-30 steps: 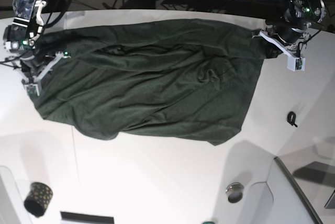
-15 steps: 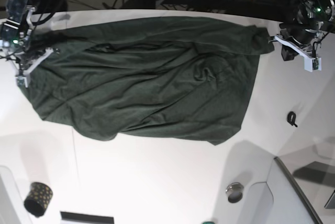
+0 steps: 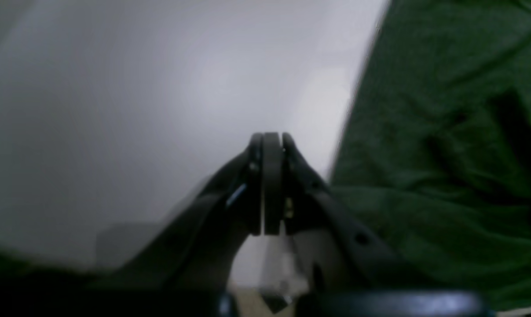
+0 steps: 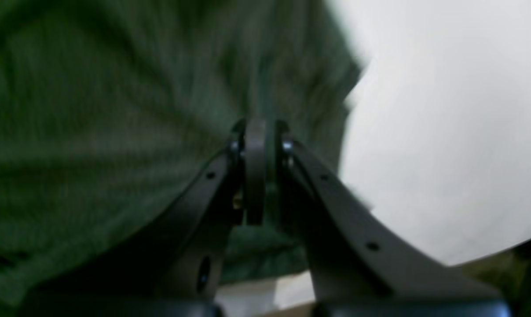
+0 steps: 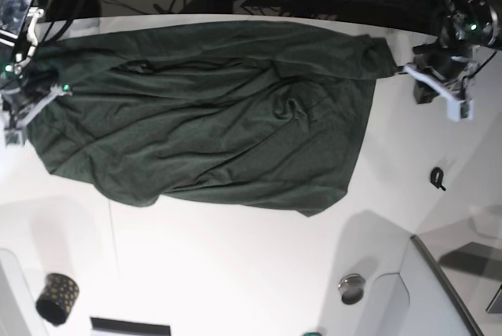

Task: Layout the t-shirt on the table in an organized manner, then fold the t-shirt properly
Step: 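Pull the held hem corners apart with both grippers to straighten the shirt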

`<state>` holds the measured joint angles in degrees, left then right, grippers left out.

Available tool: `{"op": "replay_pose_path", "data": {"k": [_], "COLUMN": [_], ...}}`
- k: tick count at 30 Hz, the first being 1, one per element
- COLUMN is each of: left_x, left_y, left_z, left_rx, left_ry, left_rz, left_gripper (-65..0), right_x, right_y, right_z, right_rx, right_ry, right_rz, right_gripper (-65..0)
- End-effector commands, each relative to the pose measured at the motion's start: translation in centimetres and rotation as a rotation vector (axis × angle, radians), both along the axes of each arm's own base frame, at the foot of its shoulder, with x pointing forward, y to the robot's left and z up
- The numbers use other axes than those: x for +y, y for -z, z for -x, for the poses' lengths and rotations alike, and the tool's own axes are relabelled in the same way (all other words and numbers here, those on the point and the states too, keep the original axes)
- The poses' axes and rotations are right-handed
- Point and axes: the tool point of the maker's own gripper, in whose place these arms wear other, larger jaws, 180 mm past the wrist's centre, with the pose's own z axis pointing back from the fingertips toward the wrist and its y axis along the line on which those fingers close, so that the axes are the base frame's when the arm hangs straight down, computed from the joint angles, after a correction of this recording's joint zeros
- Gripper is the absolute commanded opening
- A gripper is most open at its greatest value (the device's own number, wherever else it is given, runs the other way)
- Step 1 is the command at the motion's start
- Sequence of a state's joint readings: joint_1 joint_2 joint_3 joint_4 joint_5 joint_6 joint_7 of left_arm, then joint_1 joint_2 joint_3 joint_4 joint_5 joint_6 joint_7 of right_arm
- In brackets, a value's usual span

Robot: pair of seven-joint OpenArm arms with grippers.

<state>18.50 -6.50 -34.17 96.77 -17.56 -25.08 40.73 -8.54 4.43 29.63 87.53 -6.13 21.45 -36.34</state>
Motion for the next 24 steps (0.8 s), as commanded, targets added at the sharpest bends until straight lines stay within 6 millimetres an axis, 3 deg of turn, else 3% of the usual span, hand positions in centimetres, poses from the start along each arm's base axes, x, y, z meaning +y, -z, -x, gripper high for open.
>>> {"op": "replay_pose_path", "data": {"k": [1,5,7,10,17,24], "left_x": [-1.0,-5.6,-6.9,-7.2,-6.0,-2.3], "left_y": [-1.2,0.1,1.4,3.6,7.0,9.5], "left_z": [-1.8,-4.6,-5.6,-6.4,-5.2,-2.0], "left_rx": [-0.059,-0.056,-0.034,0.012,0.085,0.099], "left_ry": [0.032,0.14,0.149,0.128,0.09,0.026], "left_rz": [0.007,0.079,0.12,0.168,0.195,0.167], "left_gripper": [-65.0,-65.0,-65.0,-65.0,-65.0,-65.0], "right_x": [-0.3,-1.6,-2.3,-3.8,-5.8,-4.2], "right_y": [-1.9,-1.9,-1.5,-1.4,-1.0,0.4], "right_z": [-2.4,-5.2,-6.8,-9.0,-13.7,-15.7], "right_rx": [-0.068,-0.077,-0.073,-0.075,-0.11,-0.111], "right_ry": [-0.014,-0.005,0.013,0.033,0.071,0.077], "right_rz": [0.018,0.006,-0.019,-0.044,-0.133,-0.225], "right_gripper": [-57.5,-53.3,-52.2,-51.5,-32.6,-30.6]}}
